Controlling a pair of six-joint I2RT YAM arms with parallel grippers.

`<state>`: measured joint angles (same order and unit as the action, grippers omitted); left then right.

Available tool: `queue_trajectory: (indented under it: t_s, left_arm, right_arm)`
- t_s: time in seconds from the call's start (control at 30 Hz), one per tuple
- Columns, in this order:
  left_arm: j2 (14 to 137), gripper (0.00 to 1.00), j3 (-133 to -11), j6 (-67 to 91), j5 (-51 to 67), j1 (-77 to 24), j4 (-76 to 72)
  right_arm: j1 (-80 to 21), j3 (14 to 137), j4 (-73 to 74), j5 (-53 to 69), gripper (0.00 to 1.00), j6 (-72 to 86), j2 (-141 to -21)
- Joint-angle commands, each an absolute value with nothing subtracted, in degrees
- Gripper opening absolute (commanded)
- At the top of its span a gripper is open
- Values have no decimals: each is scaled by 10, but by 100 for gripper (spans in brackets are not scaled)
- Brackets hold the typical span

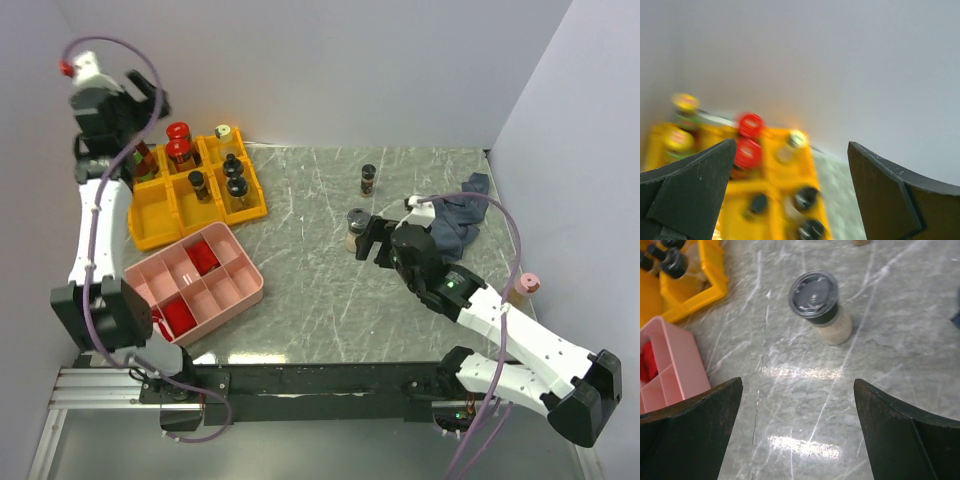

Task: Organize the condiment bottles
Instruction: Place the bottle in the storage box, then pick up the bottle from the corner of the board.

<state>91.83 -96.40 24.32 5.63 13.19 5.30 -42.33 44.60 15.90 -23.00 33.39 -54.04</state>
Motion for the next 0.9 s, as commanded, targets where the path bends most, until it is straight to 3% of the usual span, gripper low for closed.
queue_trajectory:
  t_s: [0.0, 0.27, 0.47, 0.6, 0.87]
  left_arm:
    - [827, 99, -872, 251, 61, 17, 105]
    - [659, 99, -609, 269, 2, -203, 26]
    - [647, 99, -507, 278, -5, -311, -31]
    - [664, 99, -503, 244, -56, -410, -33]
    - [651, 100, -413, 210, -60, -463, -162]
  right_arm:
    - [-420, 522, 249, -320, 100, 422, -561]
    - [-420, 574, 437, -442, 100, 653, -618]
    - [-410, 613, 566, -497, 100, 783, -668]
    - [-384, 615, 616, -527, 100, 834, -692]
    - [-299, 633, 770, -573, 100, 970, -728]
